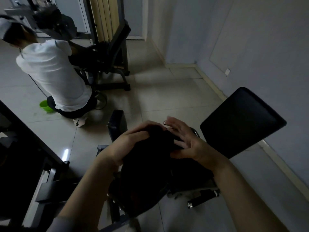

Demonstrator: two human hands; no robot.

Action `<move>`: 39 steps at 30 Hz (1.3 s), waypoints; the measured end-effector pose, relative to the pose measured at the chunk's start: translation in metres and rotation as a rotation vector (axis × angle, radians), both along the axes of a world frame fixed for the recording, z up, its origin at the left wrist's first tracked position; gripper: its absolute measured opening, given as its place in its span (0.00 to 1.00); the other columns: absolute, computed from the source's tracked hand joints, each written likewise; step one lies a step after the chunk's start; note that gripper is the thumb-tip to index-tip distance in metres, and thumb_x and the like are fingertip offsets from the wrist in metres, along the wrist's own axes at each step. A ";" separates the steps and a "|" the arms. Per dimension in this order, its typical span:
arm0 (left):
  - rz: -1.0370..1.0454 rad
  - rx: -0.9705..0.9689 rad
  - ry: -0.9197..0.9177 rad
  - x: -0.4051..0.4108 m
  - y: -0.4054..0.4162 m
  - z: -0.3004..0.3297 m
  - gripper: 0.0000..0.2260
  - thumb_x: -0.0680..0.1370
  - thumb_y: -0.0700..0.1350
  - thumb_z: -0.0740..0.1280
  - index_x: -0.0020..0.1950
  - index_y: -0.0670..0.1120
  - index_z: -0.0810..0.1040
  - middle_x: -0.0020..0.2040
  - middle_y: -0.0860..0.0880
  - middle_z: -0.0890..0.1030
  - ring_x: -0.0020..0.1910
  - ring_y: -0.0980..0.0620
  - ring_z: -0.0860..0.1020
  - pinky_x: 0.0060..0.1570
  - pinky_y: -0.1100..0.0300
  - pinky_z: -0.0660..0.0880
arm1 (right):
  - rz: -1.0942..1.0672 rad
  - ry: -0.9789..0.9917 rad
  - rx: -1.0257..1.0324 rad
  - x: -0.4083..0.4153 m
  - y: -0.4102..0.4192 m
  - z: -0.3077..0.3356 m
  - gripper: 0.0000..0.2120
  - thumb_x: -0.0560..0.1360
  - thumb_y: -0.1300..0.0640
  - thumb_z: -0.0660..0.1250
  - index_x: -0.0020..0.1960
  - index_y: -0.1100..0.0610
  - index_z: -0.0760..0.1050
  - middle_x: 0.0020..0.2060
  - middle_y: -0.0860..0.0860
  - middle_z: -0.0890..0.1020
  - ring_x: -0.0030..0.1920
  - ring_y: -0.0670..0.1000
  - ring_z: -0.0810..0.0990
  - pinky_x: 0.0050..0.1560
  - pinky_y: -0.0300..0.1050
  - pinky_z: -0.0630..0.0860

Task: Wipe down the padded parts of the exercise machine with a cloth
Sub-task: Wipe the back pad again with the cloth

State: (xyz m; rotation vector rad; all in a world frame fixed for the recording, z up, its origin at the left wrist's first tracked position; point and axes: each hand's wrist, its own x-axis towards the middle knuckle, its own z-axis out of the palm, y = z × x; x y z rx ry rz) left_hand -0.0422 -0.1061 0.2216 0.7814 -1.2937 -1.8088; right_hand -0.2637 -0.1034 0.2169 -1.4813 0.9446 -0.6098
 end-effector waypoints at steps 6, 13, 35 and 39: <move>0.078 0.011 0.035 -0.026 -0.015 0.000 0.13 0.75 0.41 0.60 0.55 0.47 0.80 0.53 0.45 0.81 0.48 0.49 0.80 0.45 0.61 0.78 | -0.099 0.010 0.105 -0.028 -0.006 0.007 0.11 0.75 0.61 0.65 0.56 0.58 0.79 0.53 0.58 0.82 0.53 0.52 0.81 0.58 0.44 0.74; 0.004 0.421 -0.049 -0.047 -0.038 -0.043 0.12 0.78 0.46 0.62 0.45 0.38 0.78 0.33 0.42 0.82 0.29 0.50 0.81 0.30 0.62 0.78 | -0.444 -0.022 0.088 -0.068 -0.026 0.010 0.11 0.78 0.55 0.62 0.56 0.56 0.79 0.52 0.56 0.83 0.52 0.53 0.82 0.55 0.44 0.76; -0.194 0.133 -0.052 -0.376 -0.118 -0.102 0.22 0.66 0.52 0.76 0.53 0.41 0.77 0.45 0.48 0.82 0.43 0.59 0.81 0.43 0.66 0.75 | -0.393 0.272 -0.124 -0.298 -0.155 -0.013 0.16 0.78 0.64 0.61 0.57 0.44 0.74 0.52 0.39 0.78 0.53 0.37 0.77 0.55 0.32 0.72; -0.020 0.326 0.129 -0.432 -0.131 -0.102 0.16 0.66 0.58 0.71 0.44 0.47 0.79 0.29 0.52 0.78 0.28 0.56 0.76 0.29 0.65 0.72 | -0.191 0.190 -0.108 -0.365 -0.190 -0.001 0.23 0.74 0.64 0.66 0.64 0.45 0.68 0.64 0.43 0.73 0.66 0.40 0.70 0.65 0.32 0.66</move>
